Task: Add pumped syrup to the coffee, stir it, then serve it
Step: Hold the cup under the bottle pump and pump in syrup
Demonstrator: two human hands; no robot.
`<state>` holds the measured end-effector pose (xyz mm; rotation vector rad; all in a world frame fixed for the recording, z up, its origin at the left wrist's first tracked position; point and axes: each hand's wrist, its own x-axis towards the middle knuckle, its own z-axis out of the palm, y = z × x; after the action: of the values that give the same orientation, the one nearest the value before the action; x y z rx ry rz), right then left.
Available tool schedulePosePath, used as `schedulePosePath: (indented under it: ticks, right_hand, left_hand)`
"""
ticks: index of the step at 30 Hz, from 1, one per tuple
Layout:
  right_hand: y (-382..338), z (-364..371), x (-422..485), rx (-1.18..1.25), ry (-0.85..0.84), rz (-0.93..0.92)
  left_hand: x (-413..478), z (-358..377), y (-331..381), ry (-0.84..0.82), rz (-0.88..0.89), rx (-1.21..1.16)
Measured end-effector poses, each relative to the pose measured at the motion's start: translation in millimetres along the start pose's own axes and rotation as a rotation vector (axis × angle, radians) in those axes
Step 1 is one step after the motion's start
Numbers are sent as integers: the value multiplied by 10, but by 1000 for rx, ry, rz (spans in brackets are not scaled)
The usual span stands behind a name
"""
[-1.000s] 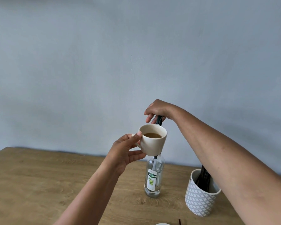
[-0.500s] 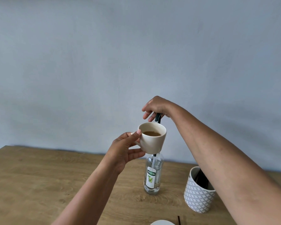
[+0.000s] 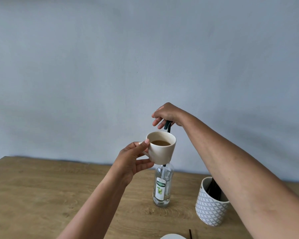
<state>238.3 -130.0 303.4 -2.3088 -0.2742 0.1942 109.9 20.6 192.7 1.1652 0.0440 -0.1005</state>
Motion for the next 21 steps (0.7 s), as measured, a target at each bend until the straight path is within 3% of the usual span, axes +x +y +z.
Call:
schedulePosePath:
  ticks: [14, 21]
  right_hand:
    - [141, -92, -372, 238, 230, -73]
    - [510, 2, -748, 482, 542, -173]
  left_hand:
    - [-84, 11, -13, -3, 7, -3]
    - [-179, 1, -149, -30, -5, -6]
